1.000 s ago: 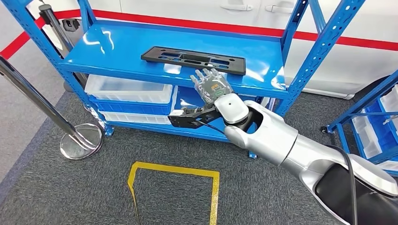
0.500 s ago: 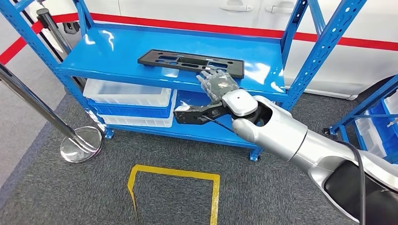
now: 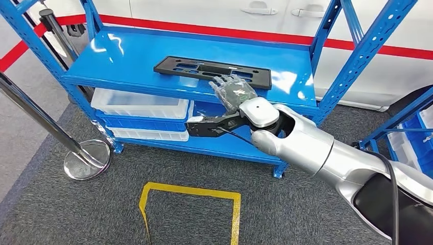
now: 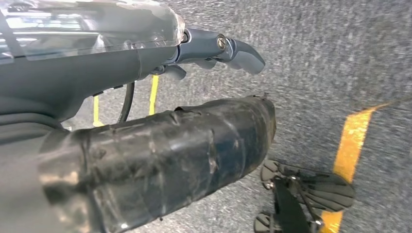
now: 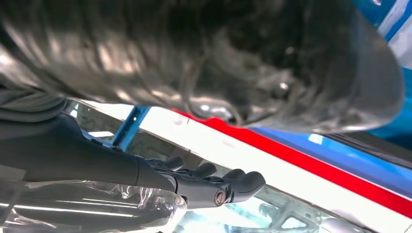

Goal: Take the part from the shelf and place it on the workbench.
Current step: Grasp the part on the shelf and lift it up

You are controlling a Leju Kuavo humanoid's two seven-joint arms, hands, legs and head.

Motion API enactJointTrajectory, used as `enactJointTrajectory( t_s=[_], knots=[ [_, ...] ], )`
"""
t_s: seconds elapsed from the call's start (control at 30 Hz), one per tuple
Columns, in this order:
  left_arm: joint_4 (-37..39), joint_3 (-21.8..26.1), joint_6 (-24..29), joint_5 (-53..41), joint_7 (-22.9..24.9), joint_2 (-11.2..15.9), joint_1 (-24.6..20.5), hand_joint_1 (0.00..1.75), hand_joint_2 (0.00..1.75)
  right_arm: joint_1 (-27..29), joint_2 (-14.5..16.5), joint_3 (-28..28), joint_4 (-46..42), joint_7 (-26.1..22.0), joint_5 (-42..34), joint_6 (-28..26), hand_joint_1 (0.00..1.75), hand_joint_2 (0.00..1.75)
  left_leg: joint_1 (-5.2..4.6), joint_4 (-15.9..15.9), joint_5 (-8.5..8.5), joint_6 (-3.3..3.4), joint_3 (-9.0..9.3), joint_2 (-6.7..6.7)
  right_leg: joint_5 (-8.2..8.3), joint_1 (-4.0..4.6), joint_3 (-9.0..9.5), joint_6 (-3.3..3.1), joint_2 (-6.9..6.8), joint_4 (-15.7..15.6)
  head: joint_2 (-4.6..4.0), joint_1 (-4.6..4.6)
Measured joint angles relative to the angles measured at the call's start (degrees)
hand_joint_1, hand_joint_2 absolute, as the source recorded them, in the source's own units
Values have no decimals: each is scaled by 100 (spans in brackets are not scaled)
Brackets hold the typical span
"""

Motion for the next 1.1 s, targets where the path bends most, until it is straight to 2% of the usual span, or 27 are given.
enactJointTrajectory(
  t_s=[0.07, 0.13, 0.17, 0.2, 0.23, 0.3, 0.33, 0.37, 0.43, 0.5, 0.53, 0.57, 0.63, 0.67, 0.7, 0.73, 0.77, 0.8, 0.87, 0.9, 1.03, 1.1],
  knots=[
    [0, -2, -4, -1, 1, -1, 4, 0, 0, -12, -19, 31, -10, -1, 2, -16, 0, 0, 8, -38, -4, 75, 51, 7, -234, -3, -202, 35, -11, 438, 0, 8],
    [0, -3, -14, -4, 2, 0, 2, 0, 0, -13, -28, 67, -11, -8, 4, -45, 0, 0, -4, -37, -26, 123, 73, 6, -512, -1, -604, 42, -19, 1190, 0, 14],
    [1, -3, -18, -7, 3, 1, 0, 0, 0, -6, -30, 94, -7, -15, 8, -58, 0, 0, -10, -35, -36, 135, 81, 3, -573, -2, -784, 40, -20, 1479, 0, 15],
    [1, -4, -21, -8, 7, 1, -2, 0, 0, 2, -31, 126, -2, -26, 12, -69, 0, 0, -16, -32, -49, 143, 95, -5, -519, -1, -877, 29, -21, 1570, 0, 15],
    [1, -4, -22, -8, 10, 2, -2, 0, 0, 6, -32, 157, 4, -39, 16, -83, 0, 0, -22, -27, -65, 145, 114, -15, -362, 1, -860, 10, -21, 1446, 0, 15],
    [0, -4, -22, -8, 17, 1, 0, 0, 0, -1, -32, 190, 13, -64, 20, -114, 0, 0, -30, -18, -106, 130, 162, -37, 89, 25, -555, -61, -19, 709, 0, 15],
    [0, -4, -22, -7, 17, -1, -2, 0, 0, -12, -32, 199, 14, -72, 21, -128, 0, 0, -40, -8, -127, 111, 175, -46, 227, 46, -379, -97, -20, 344, 0, 13],
    [0, -5, -22, -7, 19, -2, -5, 0, 0, -24, -32, 208, 15, -78, 21, -138, 0, 0, -44, -8, -140, 88, 177, -51, 290, 65, -260, -121, -23, 101, 0, 12],
    [0, -7, -24, -7, 26, -5, -8, 0, 0, -42, -32, 234, 16, -86, 21, -147, 0, 0, -46, -19, -147, 36, 174, -54, 272, 91, -181, -132, -27, -47, 0, 8],
    [0, -10, -29, -7, 32, -5, -8, 0, 0, -44, -33, 253, 19, -92, 21, -149, 0, 0, -43, -25, -167, -19, 188, -51, 282, 66, -148, -147, -30, -104, 0, 8],
    [0, -13, -34, -7, 33, -5, -9, 0, 0, -51, -33, 257, 21, -95, 21, -150, 0, 0, -43, 53, -230, -50, 163, -42, 289, 44, -117, -159, -34, -141, 0, 1],
    [0, -15, -39, -7, 33, -3, -12, 0, 0, -60, -32, 261, 23, -100, 20, -152, 0, 0, -38, 243, -344, -82, 80, -34, 295, 20, -84, -175, -37, -177, 0, -7],
    [0, -17, -46, -7, 33, 4, -14, 0, 0, -72, -30, 286, 26, -113, 19, -154, 0, 0, -12, 942, -662, -142, -271, -16, 285, 7, -49, -196, -40, -194, 0, -25],
    [0, -17, -47, -6, 34, 8, -13, 0, 0, -67, -30, 305, 28, -119, 19, -154, 0, 0, 0, 1282, -766, -165, -466, -13, 276, 6, -43, -201, -38, -191, 0, -26],
    [0, -18, -48, -5, 34, 10, -8, 0, 0, -56, -30, 322, 32, -124, 19, -154, 0, 0, 8, 1477, -773, -183, -599, -9, 265, 6, -35, -201, -37, -187, 0, -26],
    [0, -19, -48, -3, 35, 11, -3, 0, 0, -47, -30, 333, 36, -128, 19, -154, 0, 0, 15, 1460, -672, -194, -633, -6, 251, 5, -26, -198, -34, -182, 0, -26],
    [0, -19, -48, -2, 35, 11, 1, 0, 0, -42, -30, 338, 39, -131, 19, -155, 0, 0, 23, 1229, -477, -199, -559, -2, 233, 3, -12, -190, -32, -173, 0, -26],
    [0, -20, -48, -1, 34, 13, 3, 0, 0, -41, -29, 339, 40, -135, 19, -156, 0, 0, 29, 848, -237, -198, -403, 1, 209, 2, 6, -175, -30, -161, 0, -25],
    [0, -20, -48, 0, 34, 16, -3, 0, 0, -53, -28, 340, 42, -138, 19, -158, 0, 0, 17, 178, 34, -166, -95, 0, 162, 18, 18, -133, -27, -131, 1, -25],
    [0, -21, -48, 0, 33, 17, -8, 0, 0, -58, -28, 341, 43, -141, 19, -158, 0, 0, 5, 11, 61, -138, -19, -2, 148, 28, 14, -107, -27, -121, 1, -24],
    [0, -25, -48, 0, 33, 15, -15, 0, 0, -66, -28, 347, 47, -155, 19, -160, 0, 0, 13, -74, 29, -4, 38, -2, 72, 36, -9, -10, -31, -56, 0, -20],
    [0, -26, -48, 0, 33, 13, -15, 0, 0, -72, -31, 347, 48, -155, 21, -161, 0, 0, 26, -104, 26, 62, 81, 4, -167, 30, -219, 29, -36, 388, 0, -3]
  ],
)
